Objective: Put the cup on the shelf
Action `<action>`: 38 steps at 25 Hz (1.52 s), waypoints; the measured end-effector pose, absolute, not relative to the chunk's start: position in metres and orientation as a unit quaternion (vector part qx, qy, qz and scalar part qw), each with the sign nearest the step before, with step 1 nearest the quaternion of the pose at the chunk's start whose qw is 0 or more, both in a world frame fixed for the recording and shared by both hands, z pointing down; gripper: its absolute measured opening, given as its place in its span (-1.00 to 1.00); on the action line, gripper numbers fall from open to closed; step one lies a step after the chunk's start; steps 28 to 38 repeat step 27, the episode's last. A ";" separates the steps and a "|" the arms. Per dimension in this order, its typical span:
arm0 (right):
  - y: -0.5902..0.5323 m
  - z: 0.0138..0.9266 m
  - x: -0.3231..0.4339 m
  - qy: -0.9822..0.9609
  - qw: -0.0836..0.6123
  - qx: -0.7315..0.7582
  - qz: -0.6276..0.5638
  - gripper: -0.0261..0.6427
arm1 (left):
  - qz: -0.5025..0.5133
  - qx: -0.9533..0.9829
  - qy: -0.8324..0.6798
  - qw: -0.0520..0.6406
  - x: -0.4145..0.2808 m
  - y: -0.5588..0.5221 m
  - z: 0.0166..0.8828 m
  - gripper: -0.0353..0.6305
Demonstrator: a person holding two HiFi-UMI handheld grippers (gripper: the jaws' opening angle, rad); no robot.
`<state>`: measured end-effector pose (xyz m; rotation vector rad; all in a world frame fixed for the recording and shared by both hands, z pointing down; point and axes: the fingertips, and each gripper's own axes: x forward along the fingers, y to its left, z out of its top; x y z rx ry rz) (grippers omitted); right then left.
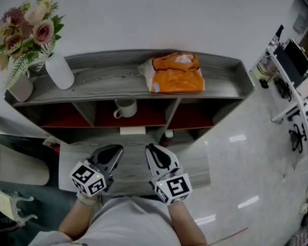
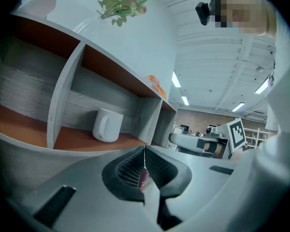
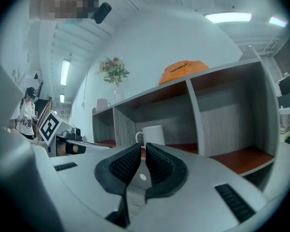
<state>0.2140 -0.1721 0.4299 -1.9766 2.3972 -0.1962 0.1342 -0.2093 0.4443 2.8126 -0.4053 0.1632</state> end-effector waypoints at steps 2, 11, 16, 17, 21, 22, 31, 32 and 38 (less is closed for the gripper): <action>-0.172 0.432 0.216 0.768 0.011 -0.637 -0.064 -0.80 | 0.059 0.977 -0.142 0.146 0.133 -0.210 0.446 -0.84; -0.173 0.435 0.215 0.765 0.008 -0.640 -0.065 -0.81 | 0.069 0.977 -0.141 0.146 0.133 -0.209 0.454 -0.84; -0.174 0.436 0.213 0.764 0.005 -0.642 -0.065 -0.81 | 0.068 0.977 -0.144 0.145 0.132 -0.211 0.453 -0.84; -0.174 0.437 0.213 0.763 0.004 -0.643 -0.064 -0.81 | 0.068 0.977 -0.144 0.145 0.132 -0.211 0.453 -0.84; -0.174 0.437 0.212 0.762 0.003 -0.644 -0.063 -0.81 | 0.068 0.976 -0.146 0.146 0.130 -0.211 0.454 -0.84; -0.174 0.438 0.212 0.762 0.002 -0.644 -0.064 -0.81 | 0.068 0.976 -0.147 0.146 0.130 -0.211 0.454 -0.84; -0.174 0.438 0.212 0.759 0.003 -0.648 -0.062 -0.82 | 0.068 0.976 -0.150 0.144 0.128 -0.213 0.454 -0.84; -0.174 0.438 0.212 0.759 0.003 -0.648 -0.062 -0.82 | 0.068 0.976 -0.150 0.144 0.128 -0.213 0.454 -0.84; -0.174 0.438 0.212 0.759 0.003 -0.648 -0.062 -0.82 | 0.068 0.976 -0.150 0.144 0.128 -0.213 0.454 -0.84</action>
